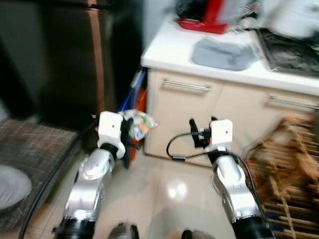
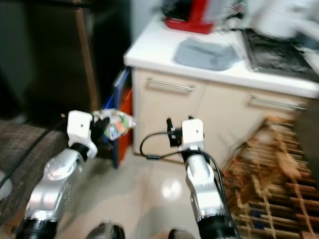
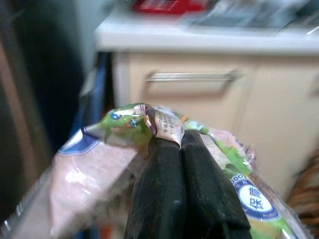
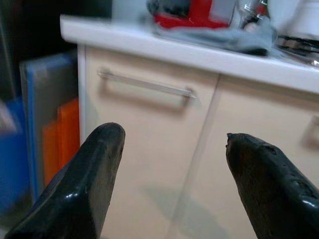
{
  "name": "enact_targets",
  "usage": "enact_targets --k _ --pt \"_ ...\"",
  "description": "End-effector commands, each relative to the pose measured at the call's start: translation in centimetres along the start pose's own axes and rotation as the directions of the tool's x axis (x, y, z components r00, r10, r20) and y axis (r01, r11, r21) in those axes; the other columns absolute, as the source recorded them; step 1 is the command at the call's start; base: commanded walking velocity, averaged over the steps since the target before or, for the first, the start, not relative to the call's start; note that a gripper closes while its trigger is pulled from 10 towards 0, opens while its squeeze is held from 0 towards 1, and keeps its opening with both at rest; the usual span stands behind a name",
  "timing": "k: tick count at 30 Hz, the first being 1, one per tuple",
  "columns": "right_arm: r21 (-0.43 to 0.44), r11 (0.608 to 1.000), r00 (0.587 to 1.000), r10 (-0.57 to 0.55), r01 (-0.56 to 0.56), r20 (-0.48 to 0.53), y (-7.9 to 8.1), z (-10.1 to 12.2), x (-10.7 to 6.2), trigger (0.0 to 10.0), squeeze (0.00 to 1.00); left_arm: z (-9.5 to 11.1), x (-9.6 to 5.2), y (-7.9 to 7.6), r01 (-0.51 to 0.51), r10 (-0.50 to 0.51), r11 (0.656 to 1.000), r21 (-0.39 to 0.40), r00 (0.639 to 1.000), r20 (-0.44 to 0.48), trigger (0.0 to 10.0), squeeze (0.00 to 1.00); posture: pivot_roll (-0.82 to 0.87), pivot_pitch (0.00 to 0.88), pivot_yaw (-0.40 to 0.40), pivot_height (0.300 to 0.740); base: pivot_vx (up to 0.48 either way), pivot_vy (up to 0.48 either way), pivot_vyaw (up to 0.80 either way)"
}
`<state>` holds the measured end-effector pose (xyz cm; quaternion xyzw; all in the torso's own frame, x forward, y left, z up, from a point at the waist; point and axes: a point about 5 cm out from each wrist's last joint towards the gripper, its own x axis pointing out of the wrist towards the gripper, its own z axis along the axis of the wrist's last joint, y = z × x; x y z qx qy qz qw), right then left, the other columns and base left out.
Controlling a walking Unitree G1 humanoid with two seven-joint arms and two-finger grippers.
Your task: Restocking fridge
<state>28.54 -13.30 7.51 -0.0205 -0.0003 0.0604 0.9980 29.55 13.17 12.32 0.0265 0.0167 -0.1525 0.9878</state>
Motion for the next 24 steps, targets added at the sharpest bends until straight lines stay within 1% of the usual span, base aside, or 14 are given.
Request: enact_targets --k 1,6,8,9,11,13,16,20,21,23,24 --pt "-0.009 1.000 0.999 0.023 -0.023 0.028 0.5 0.9 0.8 10.0 0.08 0.0 -0.3 0.1 0.004 -0.003 1.000 -0.005 1.000 0.019 10.0 0.00 -0.08 0.000 0.003 0.740 -0.296 0.000 -0.80" --pt "-0.011 1.000 1.000 0.019 -0.019 0.022 0.5 0.7 0.8 10.0 0.08 0.2 0.0 0.2 0.007 -0.006 1.000 -0.005 1.000 0.027 10.0 0.00 -0.08 0.000 0.005 0.740 0.000 0.000 -0.80" --pt "-0.010 1.000 1.000 0.017 -0.017 0.020 0.4 0.6 0.7 10.0 0.08 0.2 0.0 0.2 0.006 -0.006 1.000 -0.006 0.999 0.033 10.0 0.00 -0.08 0.000 0.006 0.740 0.000 0.000 0.00" --pt "-0.008 1.000 1.000 0.018 -0.017 0.015 0.4 0.4 0.6 10.0 0.08 0.2 0.0 0.2 0.001 -0.002 1.000 0.011 0.999 0.037 10.0 0.00 -0.08 0.000 0.007 0.740 0.000 0.000 0.00" --pt "-0.007 1.000 1.000 0.017 -0.017 0.011 0.4 0.3 0.6 10.0 0.08 0.1 0.0 0.3 -0.002 0.001 1.000 0.014 0.999 0.032 10.0 0.00 -0.08 0.000 0.006 0.740 0.000 0.000 0.00" --pt "-0.007 1.000 1.000 0.015 -0.015 0.007 0.2 0.2 0.6 10.0 0.07 -0.3 -0.1 0.1 -0.002 0.001 1.000 0.008 1.000 0.021 10.0 0.00 -0.09 0.000 0.008 0.740 0.000 -0.480 0.00" --pt "-0.008 1.000 1.000 0.014 -0.014 0.007 0.2 0.2 0.7 10.0 0.07 -0.5 -0.2 -0.7 0.024 -0.024 1.000 0.015 0.999 0.024 10.0 0.00 -0.09 0.000 0.007 0.740 0.000 -0.480 0.00" --pt "-0.010 1.000 1.000 0.017 -0.017 0.009 0.2 0.3 0.8 10.0 0.07 -0.4 -0.1 -1.0 0.035 -0.036 0.999 0.017 0.999 0.032 10.0 0.00 -0.09 0.000 0.003 0.740 0.000 -0.480 0.00" --pt "-0.012 1.000 1.000 0.017 -0.017 0.011 0.1 0.4 0.9 10.0 0.07 -0.3 -0.1 -1.0 0.041 -0.042 0.999 0.016 0.998 0.045 10.0 0.00 -0.09 0.000 0.002 0.740 0.000 -0.480 0.00" --pt "-0.015 1.000 1.000 0.016 -0.016 0.012 -0.1 0.5 1.1 10.0 0.07 0.8 -0.2 -0.7 0.029 -0.027 1.000 -0.008 0.992 0.123 10.0 0.00 -0.09 0.000 0.001 0.740 0.000 -0.476 0.00" --pt "-0.015 1.000 1.000 0.016 -0.016 0.012 -0.1 0.5 1.1 10.0 0.07 0.8 -0.2 -0.7 0.029 -0.027 1.000 -0.008 0.992 0.123 10.0 0.00 -0.09 0.000 0.001 0.740 0.000 -0.472 0.00"
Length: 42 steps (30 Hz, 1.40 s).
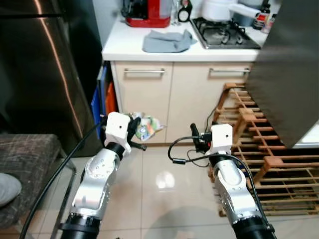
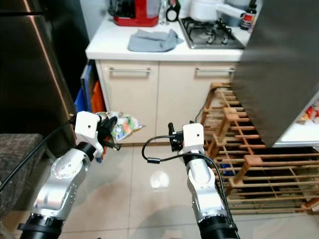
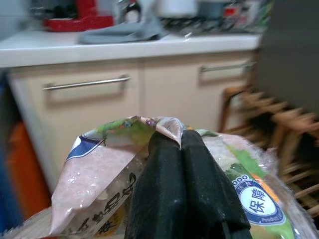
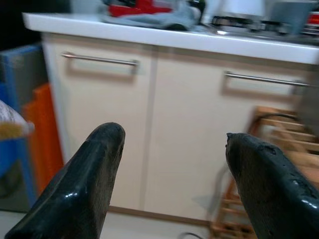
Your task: Restocking fridge
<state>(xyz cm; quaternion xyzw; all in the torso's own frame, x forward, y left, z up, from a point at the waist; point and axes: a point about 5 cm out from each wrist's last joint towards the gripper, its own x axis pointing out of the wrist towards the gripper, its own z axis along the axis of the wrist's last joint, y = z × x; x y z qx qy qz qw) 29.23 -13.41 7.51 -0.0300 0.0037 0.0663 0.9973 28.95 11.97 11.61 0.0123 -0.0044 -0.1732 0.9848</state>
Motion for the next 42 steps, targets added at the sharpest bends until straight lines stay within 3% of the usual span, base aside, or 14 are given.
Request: enact_targets --k 1,3,8,27,35,42 --pt "0.003 1.000 1.000 0.001 -0.001 0.021 -0.1 0.5 0.4 10.0 0.07 2.1 0.1 0.6 -0.008 0.006 1.000 0.025 0.994 0.106 10.0 0.00 -0.09 0.000 0.001 0.740 0.000 -0.431 0.00" --pt "0.001 1.000 1.000 -0.003 0.003 0.022 -0.3 0.6 0.6 10.0 0.07 2.7 0.2 0.5 0.006 -0.013 0.999 0.050 0.991 0.136 10.0 0.00 -0.09 0.000 0.000 0.740 0.000 -0.429 0.00" --pt "0.001 1.000 0.999 -0.013 0.013 0.030 -0.6 0.8 0.9 10.0 0.07 2.7 0.3 -0.3 0.053 -0.055 0.998 0.019 0.989 0.140 10.0 0.00 -0.10 0.000 0.011 0.740 0.000 -0.431 0.00" --pt "-0.002 1.000 1.000 -0.017 0.017 0.003 -1.1 0.0 0.2 10.0 0.09 3.4 0.6 -0.4 0.142 -0.146 0.989 0.036 0.975 0.167 10.0 0.00 -0.12 0.000 0.029 0.740 0.000 -0.438 -0.11" --pt "-0.010 0.999 0.999 -0.044 0.044 -0.004 -1.8 -0.6 -0.5 10.0 0.08 3.0 0.9 -0.4 0.131 -0.134 0.991 0.029 0.981 0.143 10.0 0.00 -0.14 0.000 0.034 0.740 0.061 -0.132 -0.36" --pt "-0.024 0.998 0.998 -0.053 0.053 -0.016 -2.0 -0.6 -0.4 10.0 0.09 2.3 1.9 0.1 0.057 -0.059 0.998 0.027 0.994 0.093 10.0 0.00 -0.14 0.000 0.041 0.740 0.295 -0.270 -0.53"
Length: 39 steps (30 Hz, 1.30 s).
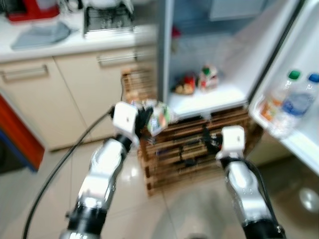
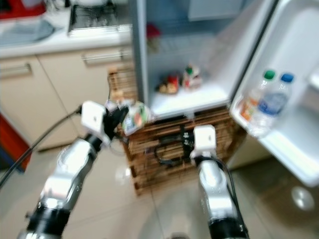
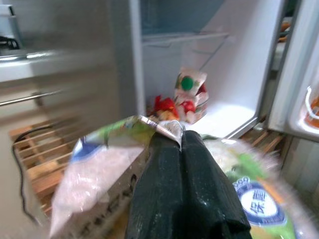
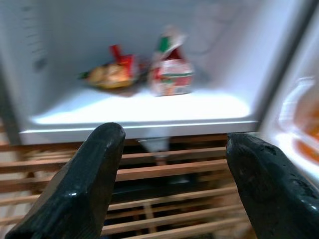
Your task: Restocking fridge
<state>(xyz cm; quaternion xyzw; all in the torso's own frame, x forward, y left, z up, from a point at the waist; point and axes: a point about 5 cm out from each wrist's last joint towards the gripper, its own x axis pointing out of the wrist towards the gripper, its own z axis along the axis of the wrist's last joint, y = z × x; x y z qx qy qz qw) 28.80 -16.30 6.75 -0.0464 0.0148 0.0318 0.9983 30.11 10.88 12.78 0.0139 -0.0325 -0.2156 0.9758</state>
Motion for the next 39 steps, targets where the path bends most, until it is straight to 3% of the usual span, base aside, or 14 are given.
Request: enact_targets --k 1,11,16,19,21,25,29,34,37,39 --pt "0.004 1.000 1.000 0.014 -0.014 0.012 0.8 0.3 0.3 10.0 0.09 1.2 0.5 0.7 -0.028 0.028 0.999 0.014 0.999 0.039 10.0 0.00 -0.14 0.000 0.041 0.740 0.371 -0.300 -0.77" --pt "0.000 1.000 1.000 0.005 -0.005 0.002 0.4 -0.1 0.0 10.0 0.07 1.3 0.8 0.6 -0.022 0.021 1.000 0.010 0.998 0.056 10.0 0.00 -0.15 0.000 0.041 0.740 0.372 -0.203 -0.28" --pt "0.031 0.998 0.994 -0.059 0.062 -0.089 -1.0 -1.9 -0.8 10.0 0.07 1.2 0.8 0.6 -0.018 0.019 1.000 -0.002 0.998 0.058 10.0 0.00 -0.15 0.000 0.039 0.740 0.000 0.000 0.00" --pt "0.018 0.989 0.976 -0.143 0.148 -0.164 -2.7 -3.3 -1.7 10.0 0.07 1.1 0.7 0.7 -0.022 0.022 1.000 -0.006 0.998 0.054 10.0 0.00 -0.15 0.000 0.041 0.740 0.000 0.000 0.00" --pt "-0.050 0.971 0.950 -0.240 0.235 -0.197 -4.7 -4.0 -2.1 10.0 0.08 1.1 0.7 0.8 -0.021 0.021 1.000 -0.011 0.998 0.050 10.0 0.00 -0.15 0.000 0.043 0.740 0.000 0.000 0.00" --pt "-0.102 0.953 0.934 -0.300 0.285 -0.193 -6.0 -3.9 -2.2 10.0 0.07 1.0 0.7 0.8 -0.015 0.016 1.000 -0.011 0.999 0.046 10.0 0.00 -0.16 0.000 0.049 0.740 0.000 0.000 0.00" --pt "-0.107 0.960 0.949 -0.273 0.259 -0.159 -5.6 -3.3 -1.9 10.0 0.07 1.0 0.7 0.7 -0.014 0.015 1.000 -0.012 0.999 0.045 10.0 0.00 -0.16 0.000 0.050 0.740 0.000 0.000 0.00" --pt "-0.086 0.988 0.986 -0.139 0.132 -0.088 -2.4 -2.2 -1.3 10.0 0.06 0.7 0.8 0.6 -0.008 0.008 1.000 -0.008 0.999 0.031 10.0 0.00 -0.16 0.000 0.049 0.740 0.000 0.000 0.00" --pt "-0.074 0.990 0.989 -0.124 0.119 -0.079 -2.0 -2.1 -1.2 10.0 0.06 0.6 0.8 0.5 -0.005 0.005 1.000 -0.004 1.000 0.027 10.0 0.00 -0.16 0.000 0.049 0.740 0.000 0.000 0.00" --pt "-0.039 0.997 0.997 -0.074 0.072 -0.034 -0.7 -1.1 -0.6 10.0 0.06 0.6 1.1 0.5 0.011 -0.011 1.000 0.008 1.000 0.020 10.0 0.00 -0.16 0.000 0.051 0.740 0.000 0.000 0.00"
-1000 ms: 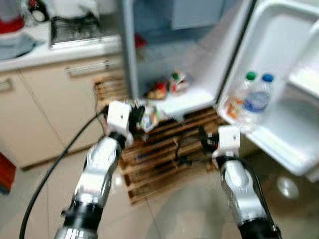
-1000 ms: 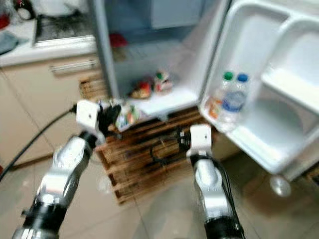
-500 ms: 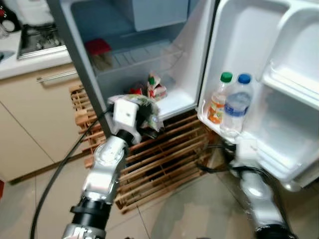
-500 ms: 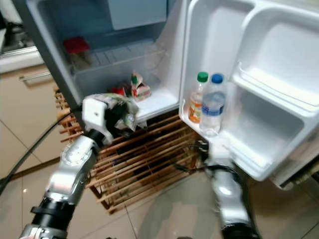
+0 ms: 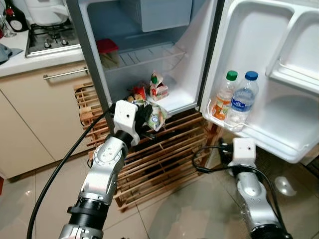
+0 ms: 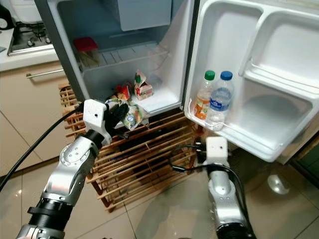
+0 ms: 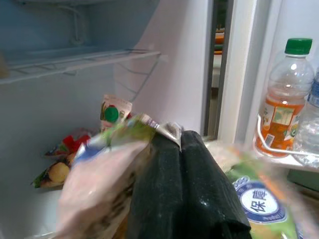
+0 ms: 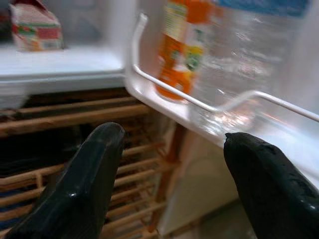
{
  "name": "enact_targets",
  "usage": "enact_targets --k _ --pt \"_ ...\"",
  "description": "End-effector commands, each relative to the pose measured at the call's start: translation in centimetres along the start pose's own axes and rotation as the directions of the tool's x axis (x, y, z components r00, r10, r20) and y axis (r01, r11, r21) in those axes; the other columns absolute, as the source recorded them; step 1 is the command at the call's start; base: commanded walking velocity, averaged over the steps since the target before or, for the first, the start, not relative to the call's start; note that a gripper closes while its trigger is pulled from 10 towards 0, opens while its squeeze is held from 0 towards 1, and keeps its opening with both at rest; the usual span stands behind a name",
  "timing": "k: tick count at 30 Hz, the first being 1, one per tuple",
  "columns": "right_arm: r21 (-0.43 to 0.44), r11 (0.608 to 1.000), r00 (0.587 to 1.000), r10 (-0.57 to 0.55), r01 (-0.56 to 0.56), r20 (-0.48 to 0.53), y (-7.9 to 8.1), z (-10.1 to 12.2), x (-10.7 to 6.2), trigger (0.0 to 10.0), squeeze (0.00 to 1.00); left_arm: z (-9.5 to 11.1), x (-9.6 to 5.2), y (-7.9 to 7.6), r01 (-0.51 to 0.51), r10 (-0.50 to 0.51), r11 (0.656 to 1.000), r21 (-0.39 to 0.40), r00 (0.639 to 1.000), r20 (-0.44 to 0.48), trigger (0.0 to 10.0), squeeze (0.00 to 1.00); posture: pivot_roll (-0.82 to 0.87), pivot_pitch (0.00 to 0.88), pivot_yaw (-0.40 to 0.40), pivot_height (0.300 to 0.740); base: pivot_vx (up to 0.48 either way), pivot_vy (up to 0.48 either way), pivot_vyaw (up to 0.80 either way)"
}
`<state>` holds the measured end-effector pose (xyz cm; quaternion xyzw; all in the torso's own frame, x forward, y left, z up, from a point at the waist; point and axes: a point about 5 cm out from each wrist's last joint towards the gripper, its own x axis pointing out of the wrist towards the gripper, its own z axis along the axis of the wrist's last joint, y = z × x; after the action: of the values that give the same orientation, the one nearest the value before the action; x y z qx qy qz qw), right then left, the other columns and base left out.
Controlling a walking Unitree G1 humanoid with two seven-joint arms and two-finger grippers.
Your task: Restocking fridge
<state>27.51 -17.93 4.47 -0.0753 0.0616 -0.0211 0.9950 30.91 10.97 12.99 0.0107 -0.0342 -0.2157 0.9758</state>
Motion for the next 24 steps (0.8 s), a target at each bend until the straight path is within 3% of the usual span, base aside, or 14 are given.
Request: enact_targets --k 1,6,11,16,24 --pt "0.022 0.999 0.997 0.036 -0.038 0.075 0.9 1.7 0.6 10.0 0.06 0.5 0.5 0.0 0.012 -0.012 1.000 0.015 1.000 0.015 10.0 0.00 -0.16 0.000 0.051 0.740 0.000 0.000 0.00" --pt "0.014 0.998 0.992 0.061 -0.063 0.109 1.4 2.6 0.8 10.0 0.07 0.9 1.0 0.4 -0.002 0.002 1.000 0.019 1.000 0.030 10.0 0.00 -0.16 0.000 0.049 0.740 0.000 0.000 0.00" --pt "-0.011 0.994 0.982 0.105 -0.105 0.156 2.0 3.6 0.8 10.0 0.07 1.5 1.3 0.4 -0.016 0.017 1.000 -0.006 0.998 0.058 10.0 0.00 -0.16 0.000 0.049 0.740 0.311 0.000 0.00" --pt "-0.062 0.982 0.962 0.187 -0.178 0.200 3.2 4.3 0.2 10.0 0.08 2.2 1.5 0.1 -0.004 0.001 1.000 0.025 0.996 0.089 10.0 0.00 -0.16 0.000 0.046 0.740 0.326 0.000 0.52" --pt "-0.064 0.979 0.958 0.204 -0.195 0.201 3.4 4.3 -0.1 10.0 0.08 4.2 2.1 -0.1 0.018 -0.024 0.999 0.040 0.988 0.151 10.0 0.00 -0.16 0.000 0.048 0.740 0.471 0.000 0.72"
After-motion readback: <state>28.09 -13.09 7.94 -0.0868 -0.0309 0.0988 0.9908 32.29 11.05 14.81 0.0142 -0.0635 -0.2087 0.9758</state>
